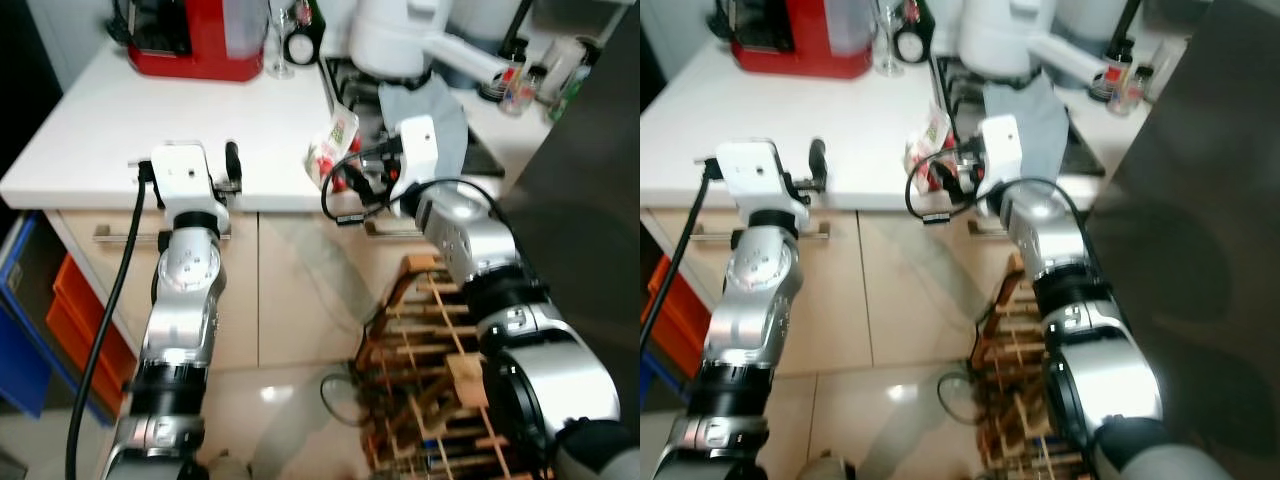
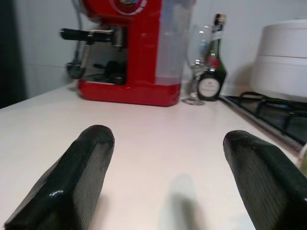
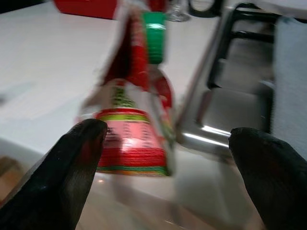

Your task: Restocking fridge

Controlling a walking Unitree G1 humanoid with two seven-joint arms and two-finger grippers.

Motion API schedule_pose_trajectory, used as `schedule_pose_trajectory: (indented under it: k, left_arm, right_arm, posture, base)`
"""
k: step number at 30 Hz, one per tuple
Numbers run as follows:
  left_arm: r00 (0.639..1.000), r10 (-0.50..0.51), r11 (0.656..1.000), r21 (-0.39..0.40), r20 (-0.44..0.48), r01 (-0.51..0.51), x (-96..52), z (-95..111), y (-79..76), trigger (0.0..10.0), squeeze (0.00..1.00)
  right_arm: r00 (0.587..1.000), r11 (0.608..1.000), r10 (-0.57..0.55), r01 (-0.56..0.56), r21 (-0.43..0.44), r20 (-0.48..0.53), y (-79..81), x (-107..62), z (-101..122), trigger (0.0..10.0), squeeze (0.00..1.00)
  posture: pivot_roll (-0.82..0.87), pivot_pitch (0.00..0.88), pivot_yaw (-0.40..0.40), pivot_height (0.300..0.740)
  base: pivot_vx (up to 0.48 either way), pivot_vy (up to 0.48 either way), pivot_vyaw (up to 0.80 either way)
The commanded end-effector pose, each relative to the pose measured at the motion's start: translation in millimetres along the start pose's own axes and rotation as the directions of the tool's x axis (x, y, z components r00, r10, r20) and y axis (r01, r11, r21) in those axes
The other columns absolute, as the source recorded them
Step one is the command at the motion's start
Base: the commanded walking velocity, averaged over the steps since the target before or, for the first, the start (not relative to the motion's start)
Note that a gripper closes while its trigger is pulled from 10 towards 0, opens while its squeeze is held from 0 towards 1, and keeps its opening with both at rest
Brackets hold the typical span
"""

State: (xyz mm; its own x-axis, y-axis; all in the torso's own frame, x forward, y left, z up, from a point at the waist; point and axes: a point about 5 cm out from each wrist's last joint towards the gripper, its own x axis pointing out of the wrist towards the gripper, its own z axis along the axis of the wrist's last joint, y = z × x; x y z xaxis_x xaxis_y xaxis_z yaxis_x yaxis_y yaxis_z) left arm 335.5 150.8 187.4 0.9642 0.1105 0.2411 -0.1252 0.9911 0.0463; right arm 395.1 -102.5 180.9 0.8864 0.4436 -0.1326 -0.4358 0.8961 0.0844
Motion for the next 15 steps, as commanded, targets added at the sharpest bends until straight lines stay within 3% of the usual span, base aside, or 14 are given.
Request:
schedule_pose_trajectory:
  k: [1, 8, 15]
  left_arm:
    - [0.999, -0.033, 0.999, -0.003, 0.012, 0.033, 3.4, 6, -7.9, 10.0, 0.00]
    - [1.000, -0.020, 1.000, -0.004, 0.008, 0.020, -0.6, 4, -4.1, 10.0, 0.00]
    - [1.000, -0.023, 1.000, -0.002, 0.006, 0.023, -2.5, 4, -4.1, 10.0, 0.00]
  right_arm:
    - [0.999, 1.000, -0.014, 0.014, -0.002, 0.039, -0.7, 1.8, 11, 10.0, 0.00]
    - [0.996, 1.000, -0.006, 0.006, -0.001, 0.093, 9.0, 4.9, 23, 10.0, 0.00]
    - [0.995, 0.998, 0.064, -0.066, 0.018, 0.083, 18.1, 3.3, 29, 10.0, 0.00]
  posture:
    - [0.00, 0.000, -0.058, 0.740]
    - [0.02, 0.000, -0.070, 0.740]
    - [0.03, 0.000, -0.071, 0.740]
  base:
    - [0.000, 0.000, 0.00]
    - [0.000, 0.000, 0.00]
    - [0.000, 0.000, 0.00]
